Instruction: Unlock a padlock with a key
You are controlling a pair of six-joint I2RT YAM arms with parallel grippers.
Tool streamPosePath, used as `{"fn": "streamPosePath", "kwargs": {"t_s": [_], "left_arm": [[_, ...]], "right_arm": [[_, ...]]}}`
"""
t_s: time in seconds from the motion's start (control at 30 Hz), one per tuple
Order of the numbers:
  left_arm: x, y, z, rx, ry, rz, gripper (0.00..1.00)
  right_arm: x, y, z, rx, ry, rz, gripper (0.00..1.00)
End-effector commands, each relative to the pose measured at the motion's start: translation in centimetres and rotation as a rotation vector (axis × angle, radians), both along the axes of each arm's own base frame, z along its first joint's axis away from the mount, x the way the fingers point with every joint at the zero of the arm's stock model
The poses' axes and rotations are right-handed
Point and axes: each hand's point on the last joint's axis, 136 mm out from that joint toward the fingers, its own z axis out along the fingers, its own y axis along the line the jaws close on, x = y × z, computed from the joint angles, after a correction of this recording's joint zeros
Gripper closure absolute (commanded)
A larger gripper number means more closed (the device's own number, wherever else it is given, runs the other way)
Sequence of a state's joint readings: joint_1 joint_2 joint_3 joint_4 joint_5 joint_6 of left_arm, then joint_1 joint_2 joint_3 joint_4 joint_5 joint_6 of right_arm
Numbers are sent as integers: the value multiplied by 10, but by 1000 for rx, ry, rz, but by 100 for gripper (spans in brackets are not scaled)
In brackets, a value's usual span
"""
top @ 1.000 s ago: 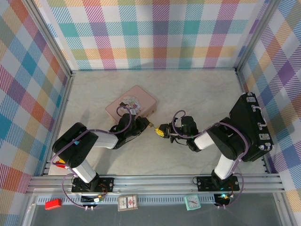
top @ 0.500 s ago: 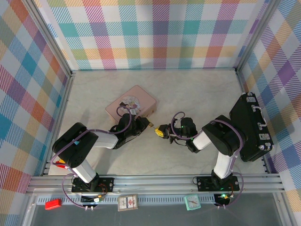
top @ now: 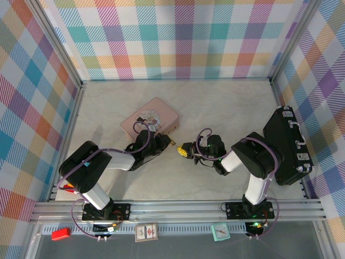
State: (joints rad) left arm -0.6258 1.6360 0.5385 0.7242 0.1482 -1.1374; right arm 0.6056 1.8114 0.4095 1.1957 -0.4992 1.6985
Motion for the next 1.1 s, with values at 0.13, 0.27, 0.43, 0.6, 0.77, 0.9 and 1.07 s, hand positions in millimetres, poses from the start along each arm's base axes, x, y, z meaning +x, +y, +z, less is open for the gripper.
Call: {"fn": "streamPosePath", "kwargs": {"t_s": [0.13, 0.27, 0.43, 0.6, 0.77, 0.9, 1.07], "left_arm": [[-12, -5, 0, -132, 126, -20, 100], [-12, -6, 0, -136, 124, -21, 100], [-11, -7, 0, -142, 122, -23, 100], [-12, -7, 0, -148, 122, -21, 100], [-12, -7, 1, -150, 121, -24, 100], [-12, -8, 2, -154, 117, -24, 100], [-12, -7, 2, -153, 116, -24, 100]], "right_arm": [[-1, 3, 7, 37, -25, 9, 100], [-1, 4, 6, 41, -13, 10, 100], [-1, 5, 5, 42, -9, 10, 100], [-1, 6, 6, 46, -13, 7, 100], [1, 7, 6, 52, -10, 4, 100], [2, 8, 7, 63, -7, 0, 100], [4, 8, 7, 70, -6, -5, 100]]}}
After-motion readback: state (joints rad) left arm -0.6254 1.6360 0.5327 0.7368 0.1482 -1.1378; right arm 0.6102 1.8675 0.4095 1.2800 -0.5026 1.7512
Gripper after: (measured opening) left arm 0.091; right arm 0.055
